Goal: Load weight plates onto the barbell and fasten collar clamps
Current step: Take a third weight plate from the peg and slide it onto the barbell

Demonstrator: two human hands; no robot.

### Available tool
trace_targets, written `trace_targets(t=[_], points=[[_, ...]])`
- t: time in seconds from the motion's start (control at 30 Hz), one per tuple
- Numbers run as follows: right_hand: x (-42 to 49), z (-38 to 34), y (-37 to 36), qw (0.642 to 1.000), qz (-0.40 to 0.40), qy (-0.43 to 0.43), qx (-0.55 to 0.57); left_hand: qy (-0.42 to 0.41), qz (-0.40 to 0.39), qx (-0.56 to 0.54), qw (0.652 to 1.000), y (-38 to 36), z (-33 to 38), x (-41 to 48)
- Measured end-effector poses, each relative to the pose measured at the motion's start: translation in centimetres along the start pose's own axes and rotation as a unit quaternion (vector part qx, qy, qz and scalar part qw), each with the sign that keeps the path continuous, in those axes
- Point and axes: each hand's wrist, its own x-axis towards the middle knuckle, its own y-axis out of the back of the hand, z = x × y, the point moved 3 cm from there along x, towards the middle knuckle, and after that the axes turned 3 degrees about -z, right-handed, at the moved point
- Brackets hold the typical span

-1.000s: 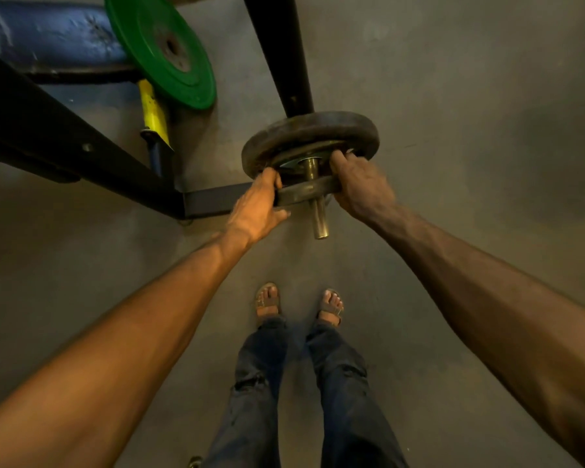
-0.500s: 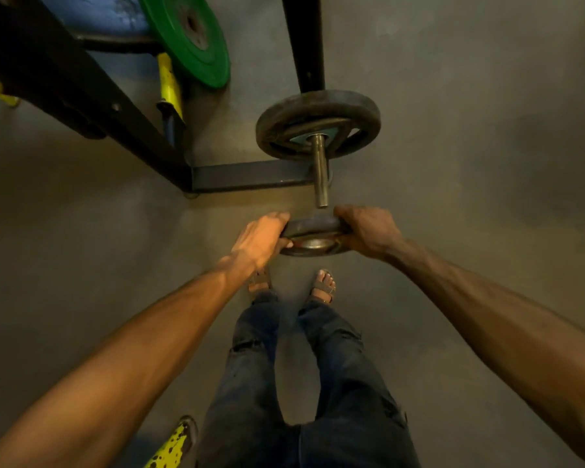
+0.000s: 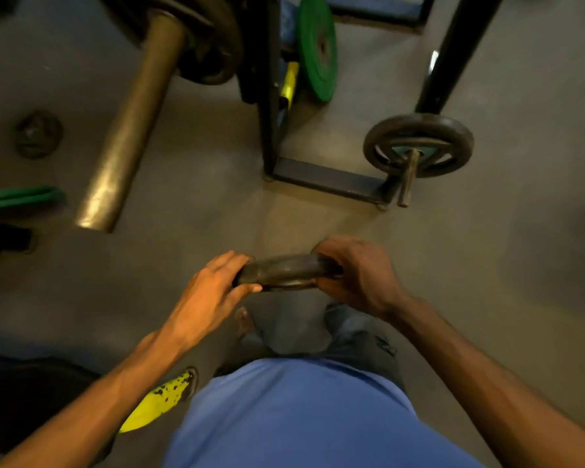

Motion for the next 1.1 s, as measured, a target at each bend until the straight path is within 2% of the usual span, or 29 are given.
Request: trace_targets(t=[0.2,0.37,0.5,0.8,1.1], points=[[3.1,-14.7,-2.0,0.994,-0.004,0.079,-0.078,-0.030,0.104,0.009,0.994,9.1,-5.5,-10.0],[6.0,-23.5,-3.0,0.984,0.067,0.123,-0.112,-0.049,0.175,0.034,0.983,16.4,-9.9,-13.5],[8.8,-27.8,-4.2,0.978,0.112,0.117,-0.129,-0.062,0.201,0.055,0.976,20.6,-13.1,-13.4],[12.8,-28.7,-4.1,0.974,0.157,0.077,-0.141,-0.114,0.185,0.064,0.974,24.0,-16.8,-8.6],[17.2,-26.5,-0.8,0.963,0.232,-0.014,-0.134,-0.098,0.221,0.042,0.969,25.9,-16.3,-0.9]])
